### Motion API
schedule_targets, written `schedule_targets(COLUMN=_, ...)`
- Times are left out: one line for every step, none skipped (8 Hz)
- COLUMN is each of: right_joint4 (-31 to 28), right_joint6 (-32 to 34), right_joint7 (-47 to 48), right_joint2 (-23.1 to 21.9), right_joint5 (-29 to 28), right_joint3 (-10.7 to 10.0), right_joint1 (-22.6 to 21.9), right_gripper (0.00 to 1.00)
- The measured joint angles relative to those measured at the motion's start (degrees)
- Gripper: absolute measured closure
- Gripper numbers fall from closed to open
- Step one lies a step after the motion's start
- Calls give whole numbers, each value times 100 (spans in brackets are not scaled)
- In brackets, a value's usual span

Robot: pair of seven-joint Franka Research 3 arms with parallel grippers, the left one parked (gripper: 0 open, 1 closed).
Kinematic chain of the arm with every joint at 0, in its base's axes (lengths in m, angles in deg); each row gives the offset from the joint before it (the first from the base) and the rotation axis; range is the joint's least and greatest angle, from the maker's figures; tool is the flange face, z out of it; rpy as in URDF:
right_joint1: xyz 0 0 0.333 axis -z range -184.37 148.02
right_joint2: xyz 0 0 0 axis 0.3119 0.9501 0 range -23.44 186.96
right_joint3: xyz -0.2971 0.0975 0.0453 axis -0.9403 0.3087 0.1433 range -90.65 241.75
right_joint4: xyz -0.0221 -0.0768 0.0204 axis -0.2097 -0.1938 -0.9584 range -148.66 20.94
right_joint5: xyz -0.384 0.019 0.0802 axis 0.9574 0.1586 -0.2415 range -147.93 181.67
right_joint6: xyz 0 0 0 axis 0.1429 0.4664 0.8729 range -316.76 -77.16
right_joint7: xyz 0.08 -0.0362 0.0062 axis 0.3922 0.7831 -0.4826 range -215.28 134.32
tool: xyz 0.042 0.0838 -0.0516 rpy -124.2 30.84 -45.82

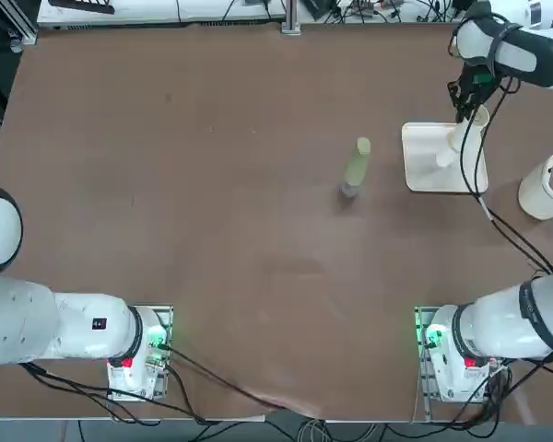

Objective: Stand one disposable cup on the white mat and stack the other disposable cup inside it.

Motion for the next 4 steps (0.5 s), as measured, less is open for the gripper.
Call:
schedule_targets(right_joint4=-82, right_joint6=-117, right_joint7=1, right_joint2=18, right_joint5=0, right_joint3=-2, right_joint1=0, right_gripper=98)
schedule_targets(right_joint4=-120, right_joint6=-182, right_joint7=2, right_joint2=44, right_joint5=0, right_joint3=-4, right_joint1=0, right_gripper=98)
schedule_targets(right_joint4=-135, right_joint6=-226, right_joint7=3, right_joint2=59, right_joint5=0, right_joint3=-12, right_joint1=1, right_gripper=96)
schedule_targets(right_joint4=-135, right_joint6=-242, right_joint7=3, right_joint2=73, right_joint5=0, right_joint3=-19, right_joint1=3, right_gripper=94)
